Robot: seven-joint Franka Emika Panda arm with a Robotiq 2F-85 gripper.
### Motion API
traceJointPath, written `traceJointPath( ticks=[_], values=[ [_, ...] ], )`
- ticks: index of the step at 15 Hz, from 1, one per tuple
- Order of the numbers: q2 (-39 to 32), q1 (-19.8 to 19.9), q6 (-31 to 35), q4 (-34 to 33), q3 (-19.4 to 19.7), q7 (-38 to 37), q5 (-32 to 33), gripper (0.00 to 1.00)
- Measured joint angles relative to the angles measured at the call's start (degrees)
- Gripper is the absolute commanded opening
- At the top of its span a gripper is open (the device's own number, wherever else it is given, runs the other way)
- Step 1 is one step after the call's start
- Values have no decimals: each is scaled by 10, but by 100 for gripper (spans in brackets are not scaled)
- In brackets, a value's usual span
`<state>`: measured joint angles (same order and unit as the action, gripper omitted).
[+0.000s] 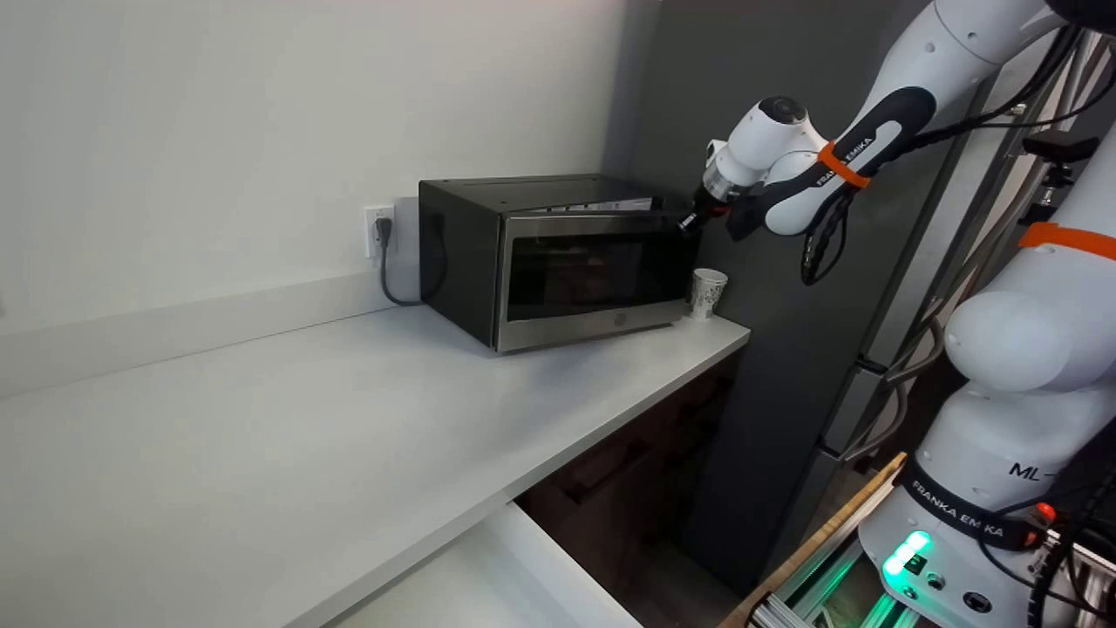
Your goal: Close the microwave door
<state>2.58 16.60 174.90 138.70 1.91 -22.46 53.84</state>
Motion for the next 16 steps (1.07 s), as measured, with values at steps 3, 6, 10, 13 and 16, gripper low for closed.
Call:
traceJointPath(
  ticks=[3, 6, 10, 13, 16],
  values=[
    [-29, 6, 16, -32, 10, -1, -2, 0],
    [-47, 10, 16, -60, 17, -6, -3, 0],
    [-70, 12, 31, -93, 25, -21, -3, 0],
    [-94, 12, 63, -114, 30, -30, -3, 0],
    [-124, 13, 88, -140, 32, -35, -3, 0]
  ],
)
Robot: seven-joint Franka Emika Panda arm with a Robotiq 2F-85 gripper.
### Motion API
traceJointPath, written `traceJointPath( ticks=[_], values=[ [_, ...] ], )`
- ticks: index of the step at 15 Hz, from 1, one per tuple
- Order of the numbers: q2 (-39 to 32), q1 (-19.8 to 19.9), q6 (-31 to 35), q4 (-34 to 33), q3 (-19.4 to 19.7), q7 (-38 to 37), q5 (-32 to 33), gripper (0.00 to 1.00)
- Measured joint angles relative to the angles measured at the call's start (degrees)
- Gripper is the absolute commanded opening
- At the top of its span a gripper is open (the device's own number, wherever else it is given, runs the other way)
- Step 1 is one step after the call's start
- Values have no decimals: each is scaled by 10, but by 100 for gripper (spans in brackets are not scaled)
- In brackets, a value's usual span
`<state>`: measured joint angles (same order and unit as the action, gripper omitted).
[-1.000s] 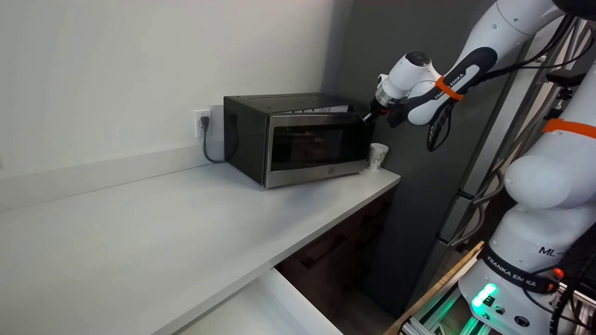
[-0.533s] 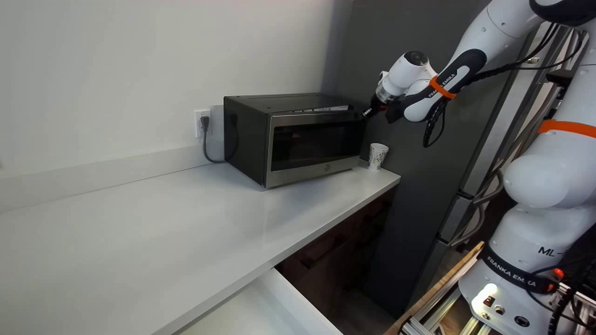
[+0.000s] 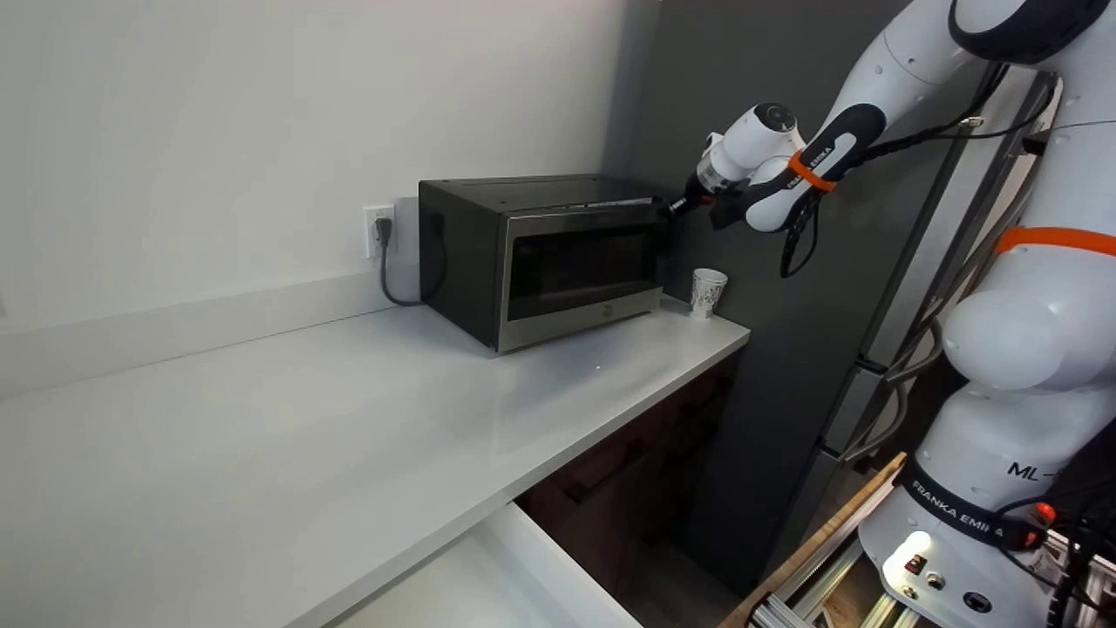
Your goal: Close the microwave door
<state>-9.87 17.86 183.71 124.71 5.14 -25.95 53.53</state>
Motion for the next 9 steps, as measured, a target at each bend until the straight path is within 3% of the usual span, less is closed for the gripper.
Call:
traceJointPath(
  ticks=[5, 9],
  values=[
    [-47, -2, 29, -57, 11, -21, -1, 1],
    [-50, -2, 30, -59, 12, -22, -1, 1]
  ],
)
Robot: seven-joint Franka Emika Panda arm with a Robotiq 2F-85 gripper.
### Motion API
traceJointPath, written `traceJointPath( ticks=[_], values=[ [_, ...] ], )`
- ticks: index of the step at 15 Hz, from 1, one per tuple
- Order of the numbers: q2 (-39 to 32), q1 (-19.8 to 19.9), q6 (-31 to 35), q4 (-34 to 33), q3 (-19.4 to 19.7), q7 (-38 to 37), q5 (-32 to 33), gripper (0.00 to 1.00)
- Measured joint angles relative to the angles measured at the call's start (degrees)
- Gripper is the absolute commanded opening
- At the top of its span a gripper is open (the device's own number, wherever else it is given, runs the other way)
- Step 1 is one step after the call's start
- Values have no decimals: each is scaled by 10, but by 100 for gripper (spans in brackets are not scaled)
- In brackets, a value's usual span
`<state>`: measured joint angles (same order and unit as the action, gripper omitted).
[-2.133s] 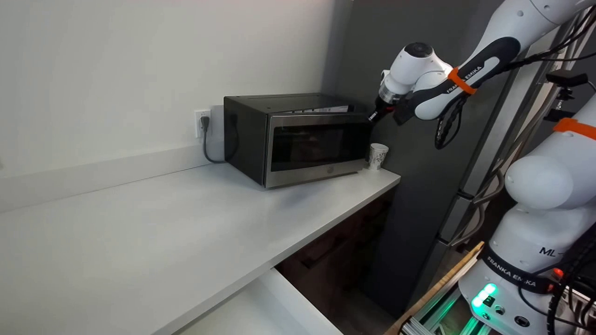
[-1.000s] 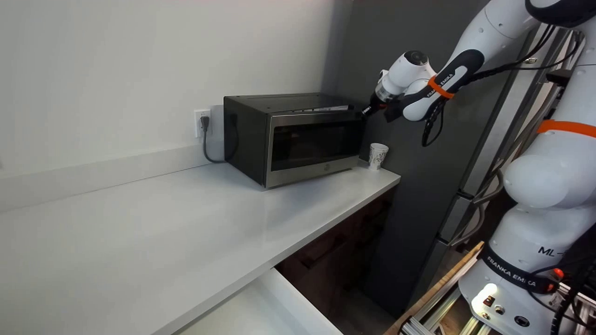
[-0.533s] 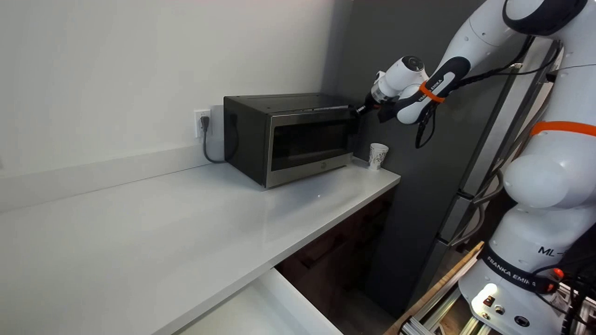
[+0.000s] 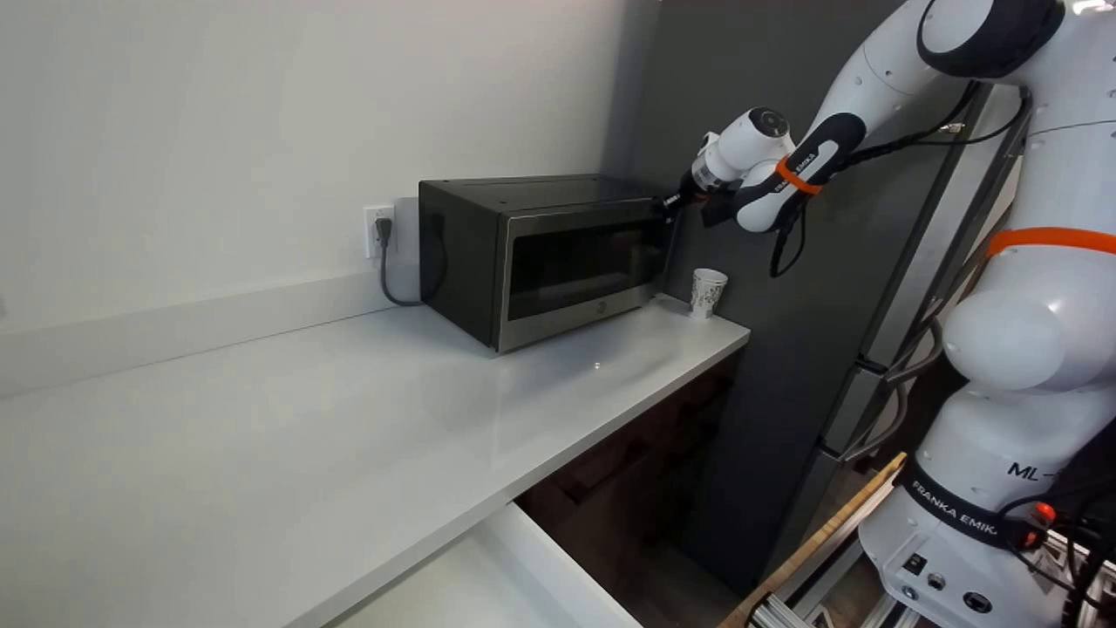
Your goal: Close the microwave door
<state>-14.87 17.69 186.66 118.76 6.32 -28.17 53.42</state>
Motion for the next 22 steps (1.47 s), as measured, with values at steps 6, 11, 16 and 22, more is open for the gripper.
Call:
traceJointPath(
  ticks=[6, 11, 16, 22],
  values=[
    [0, 0, 0, 0, 0, 0, 0, 0],
    [-11, 0, 0, -16, -3, 0, -1, 0],
    [-28, -2, -3, -40, -7, 0, -5, 0],
    [-11, 39, -52, -11, -82, 69, -71, 2]
  ],
)
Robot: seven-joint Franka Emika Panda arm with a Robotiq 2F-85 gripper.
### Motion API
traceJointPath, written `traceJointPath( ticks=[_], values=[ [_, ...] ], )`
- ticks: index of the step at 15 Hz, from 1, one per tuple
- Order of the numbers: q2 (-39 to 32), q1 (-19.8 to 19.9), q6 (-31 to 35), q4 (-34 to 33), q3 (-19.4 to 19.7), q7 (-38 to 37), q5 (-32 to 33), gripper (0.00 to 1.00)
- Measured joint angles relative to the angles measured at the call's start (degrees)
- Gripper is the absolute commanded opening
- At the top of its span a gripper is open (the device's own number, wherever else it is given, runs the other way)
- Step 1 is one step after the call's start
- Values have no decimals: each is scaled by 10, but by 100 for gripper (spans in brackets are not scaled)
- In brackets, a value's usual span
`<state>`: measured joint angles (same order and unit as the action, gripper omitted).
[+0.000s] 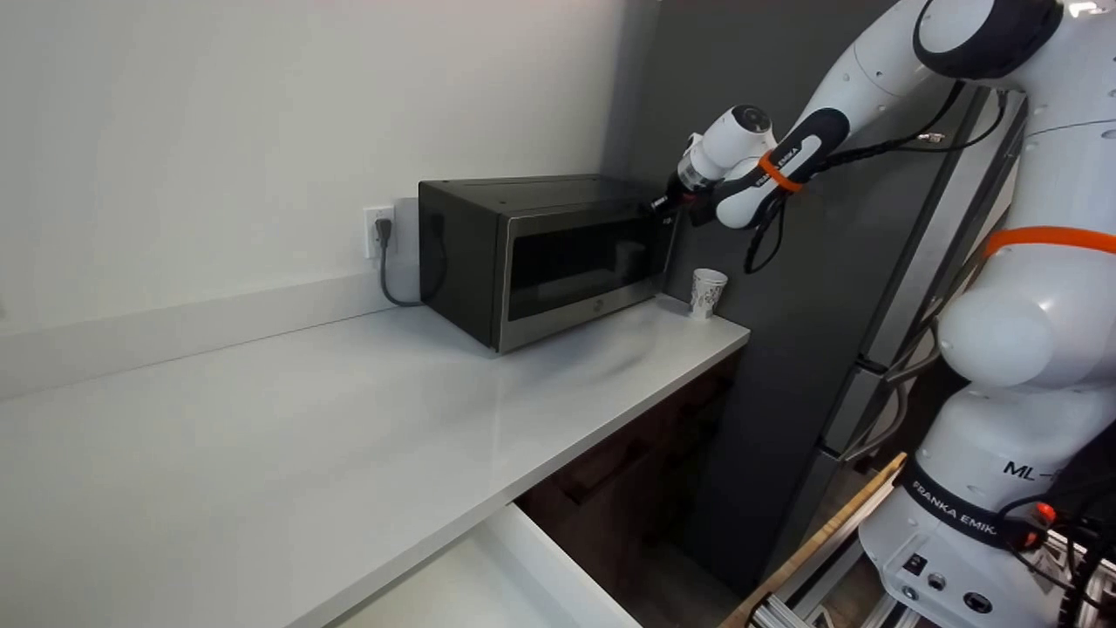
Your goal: Close the microwave door
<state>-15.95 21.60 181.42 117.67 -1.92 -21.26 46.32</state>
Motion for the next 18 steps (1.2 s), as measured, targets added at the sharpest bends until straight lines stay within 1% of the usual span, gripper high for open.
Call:
traceJointPath(
  ticks=[1, 2, 4, 5, 6, 7, 8, 9, 10, 12, 13, 15, 17, 18],
  values=[
    [9, 23, -20, 16, -36, 24, -23, 27],
    [20, 50, -42, 35, -77, 57, -57, 27],
    [47, 106, -97, 72, -155, 141, -148, 38],
    [64, 131, -134, 85, -187, 184, -196, 45],
    [81, 150, -176, 92, -209, 225, -243, 54],
    [100, 164, -223, 93, -223, 266, -288, 61],
    [121, 173, -273, 93, -226, 302, -329, 69],
    [144, 159, -323, 93, -202, 334, -363, 76],
    [167, 128, -375, 92, -159, 359, -387, 85],
    [207, 68, -478, 91, -78, 391, -404, 98],
    [223, 41, -528, 89, -44, 405, -409, 100],
    [247, -5, -624, 79, 4, 417, -416, 100],
    [264, -42, -715, 53, 32, 412, -430, 100],
    [272, -60, -754, 37, 40, 407, -449, 100]
  ],
)
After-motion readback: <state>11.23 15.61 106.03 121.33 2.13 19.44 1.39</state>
